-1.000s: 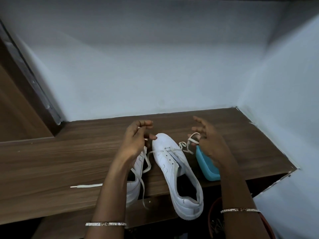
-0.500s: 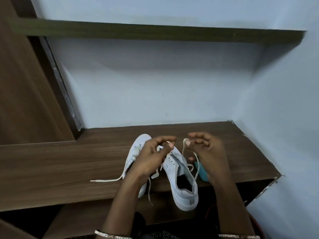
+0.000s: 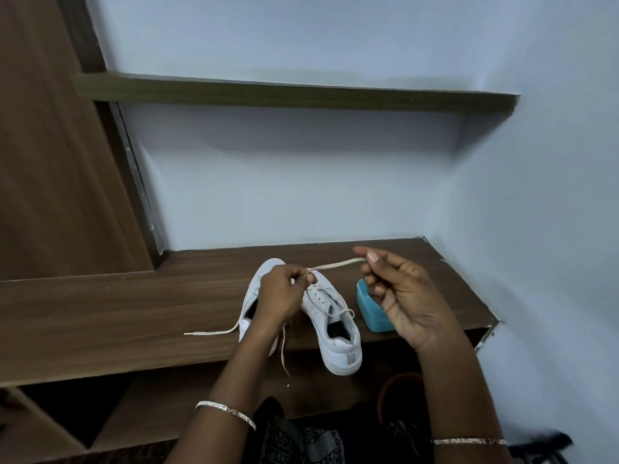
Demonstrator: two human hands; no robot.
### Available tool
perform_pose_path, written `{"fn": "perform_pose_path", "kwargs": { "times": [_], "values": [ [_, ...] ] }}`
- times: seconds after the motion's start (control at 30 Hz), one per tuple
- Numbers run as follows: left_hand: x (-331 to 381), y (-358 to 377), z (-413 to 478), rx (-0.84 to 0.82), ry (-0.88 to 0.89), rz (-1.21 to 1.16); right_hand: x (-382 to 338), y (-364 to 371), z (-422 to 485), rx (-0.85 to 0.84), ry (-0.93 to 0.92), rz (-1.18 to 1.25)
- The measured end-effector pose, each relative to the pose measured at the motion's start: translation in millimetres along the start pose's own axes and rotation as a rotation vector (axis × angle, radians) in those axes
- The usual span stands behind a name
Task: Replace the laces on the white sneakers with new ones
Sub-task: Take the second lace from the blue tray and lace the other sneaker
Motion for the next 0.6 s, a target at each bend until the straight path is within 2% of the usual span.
{"fn": "perform_pose_path", "kwargs": {
  "times": [0.17, 0.27, 0.43, 0.5, 0.6],
  "values": [
    [-14.1, -2.9, 1.5, -0.030, -0.089, -0.064, -11.5, -4.4, -6.0, -0.029, -0.054, 0.032],
    [-6.9, -4.2, 0.4, -0.026, -0.198, -0.376, -14.3, -1.2, -1.5, -0.069, -0.078, -0.062],
    [28.6, -13.4, 2.8, -0.128, -0.187, -0.957, -6.4, -0.2, 13.9, 0.060, -0.084, -0.427],
    [45.8, -18.3, 4.5, -0.211, -0.156, -1.125, -4.8, 5.3, 18.7, 0.085, -0.114, -0.568],
    [66.0, -27.4, 7.1, -0.261, -0.125, -1.319, -8.4, 21.8, 24.0, 0.075, -0.233, -0.918]
  ]
}}
Point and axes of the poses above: each hand's wrist, its own z-axis towards the middle knuckle, its own y-axis out of the palm, x = y × z, the point moved 7 cm from there along z, towards the middle knuckle, and after that the axes turned 7 degrees about -z, right-handed, at the moved point
